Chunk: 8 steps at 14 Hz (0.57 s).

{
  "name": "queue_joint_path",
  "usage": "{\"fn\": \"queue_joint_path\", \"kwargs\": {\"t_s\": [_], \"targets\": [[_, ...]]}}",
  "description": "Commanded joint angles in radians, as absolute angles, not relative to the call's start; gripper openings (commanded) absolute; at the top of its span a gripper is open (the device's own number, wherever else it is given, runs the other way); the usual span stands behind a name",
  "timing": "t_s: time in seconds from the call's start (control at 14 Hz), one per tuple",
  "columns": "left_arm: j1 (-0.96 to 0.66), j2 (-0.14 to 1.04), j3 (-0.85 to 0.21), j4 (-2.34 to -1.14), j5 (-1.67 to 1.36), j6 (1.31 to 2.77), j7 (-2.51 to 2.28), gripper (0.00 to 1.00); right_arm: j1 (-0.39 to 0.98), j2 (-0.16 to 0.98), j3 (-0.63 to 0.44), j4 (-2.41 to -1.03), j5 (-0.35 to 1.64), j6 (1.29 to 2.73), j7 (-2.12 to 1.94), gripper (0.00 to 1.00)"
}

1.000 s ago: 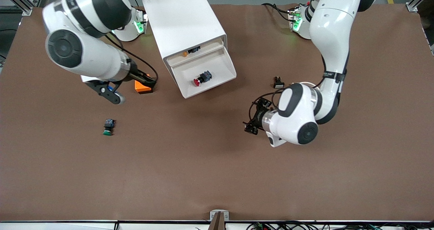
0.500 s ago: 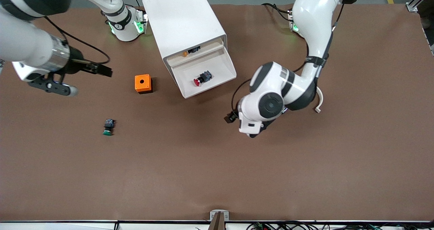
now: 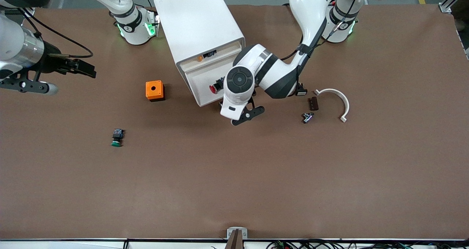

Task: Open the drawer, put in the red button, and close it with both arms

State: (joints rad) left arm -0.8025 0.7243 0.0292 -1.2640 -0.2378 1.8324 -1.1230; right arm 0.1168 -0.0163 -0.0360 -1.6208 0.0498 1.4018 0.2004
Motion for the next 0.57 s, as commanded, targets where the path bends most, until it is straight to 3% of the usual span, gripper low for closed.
{"fn": "queue_joint_path", "kwargs": {"t_s": [0.0, 0.5], "targets": [[-0.793, 0.712, -0.006, -1.298, -0.212, 1.847, -1.100, 1.00, 0.068, -0.095, -0.020, -1.697, 0.035, 1.430, 0.143, 1.00], [-0.807, 0.709, -0.049, -1.307, -0.219, 1.842, -1.104, 1.00, -0.026, -0.107, -0.020, -1.698, 0.029, 1.433, 0.075, 1.00]]}}
